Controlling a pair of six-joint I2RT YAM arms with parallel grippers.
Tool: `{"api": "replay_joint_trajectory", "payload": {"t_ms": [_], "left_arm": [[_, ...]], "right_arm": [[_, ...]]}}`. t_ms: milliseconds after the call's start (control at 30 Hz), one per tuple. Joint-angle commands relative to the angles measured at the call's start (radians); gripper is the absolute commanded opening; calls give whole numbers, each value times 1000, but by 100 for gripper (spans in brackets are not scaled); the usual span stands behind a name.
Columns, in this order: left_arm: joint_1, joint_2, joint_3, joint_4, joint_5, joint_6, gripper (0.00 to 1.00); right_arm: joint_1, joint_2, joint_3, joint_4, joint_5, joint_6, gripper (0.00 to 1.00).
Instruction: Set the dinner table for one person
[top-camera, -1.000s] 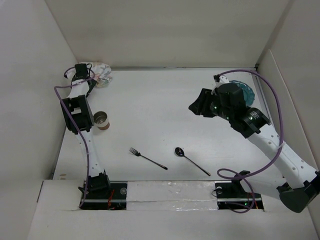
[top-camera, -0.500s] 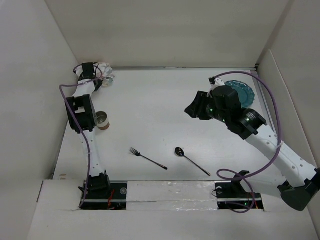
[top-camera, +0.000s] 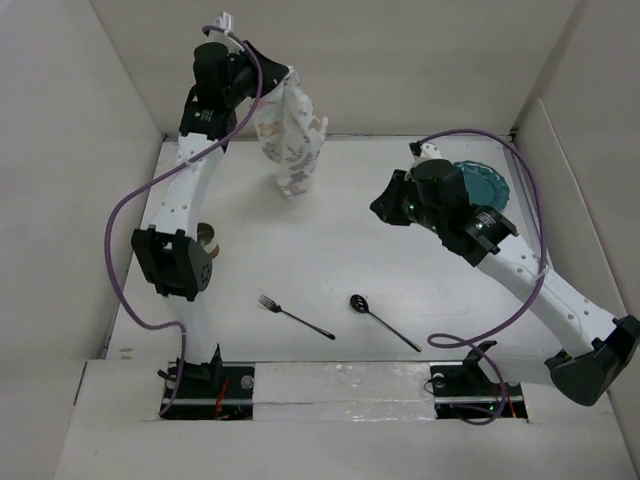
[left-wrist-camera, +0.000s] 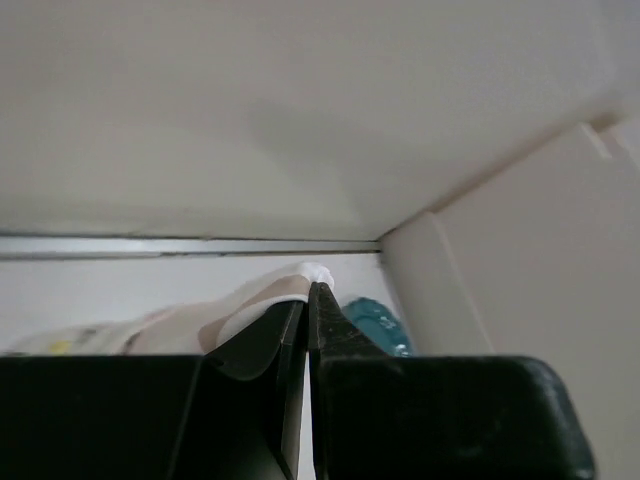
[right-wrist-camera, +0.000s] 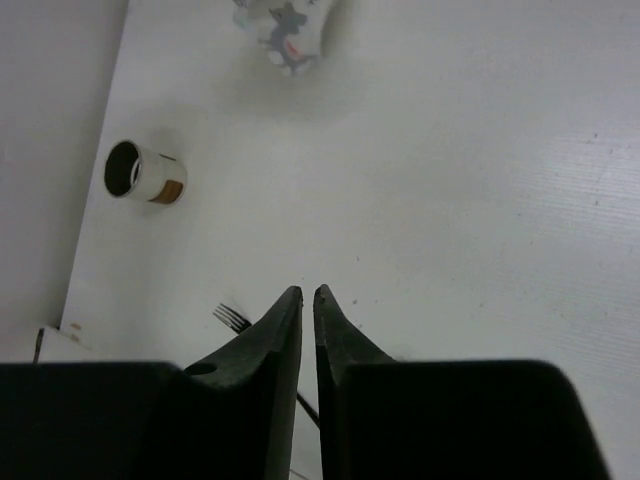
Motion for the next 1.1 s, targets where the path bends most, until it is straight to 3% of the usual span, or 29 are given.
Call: {"api": "replay_joint_trajectory", "payload": {"t_ms": [0,100,133,233,367,433,500,600,667,700,733,800,900,933,967,1033,1067], "left_arm": [[-15,-114,2,83,173,-77,0],[-26,-189,-78,156,233,-139,0],[-26,-224,-110,198,250,-151,0],[-26,-267,-223,241,259,-151,0],[57,-307,-559,399,264,-222,0],[101,-252,-625,451,311,-239,0],[110,-189,-618,392,325,-178,4],[110,-62,-521,265,304,-58,21],[110,27,-421,177,276,-10,43],[110,58,-358,45,206,72,59],[110,58,-357,43,174,73,59],[110,36,-345,2,109,99,63],[110,-35,-368,-99,-62,145,56],[94,-92,-391,-116,-145,172,51],[78,-121,-445,-125,-185,194,33],[12,-187,-492,-183,-333,237,20],[-8,-200,-544,-208,-366,252,9]], "right_arm": [[-17,-14,60,98,42,-22,14],[-40,-8,58,99,65,-16,29],[-56,-5,58,97,80,-12,49],[-98,-4,40,109,70,-8,71],[-139,16,2,126,58,14,76],[-148,24,-43,123,73,26,76],[-158,25,-81,122,76,60,76],[-181,24,-178,122,82,101,68],[-201,25,-240,108,82,139,47],[-217,27,-300,108,67,162,15],[-218,27,-301,108,65,162,15],[-251,32,-340,115,64,178,4],[-297,58,-362,109,64,204,4],[-313,67,-371,106,67,211,15],[-328,73,-376,106,67,228,23],[-384,91,-388,114,36,241,39],[-400,94,-388,115,25,247,42]]}}
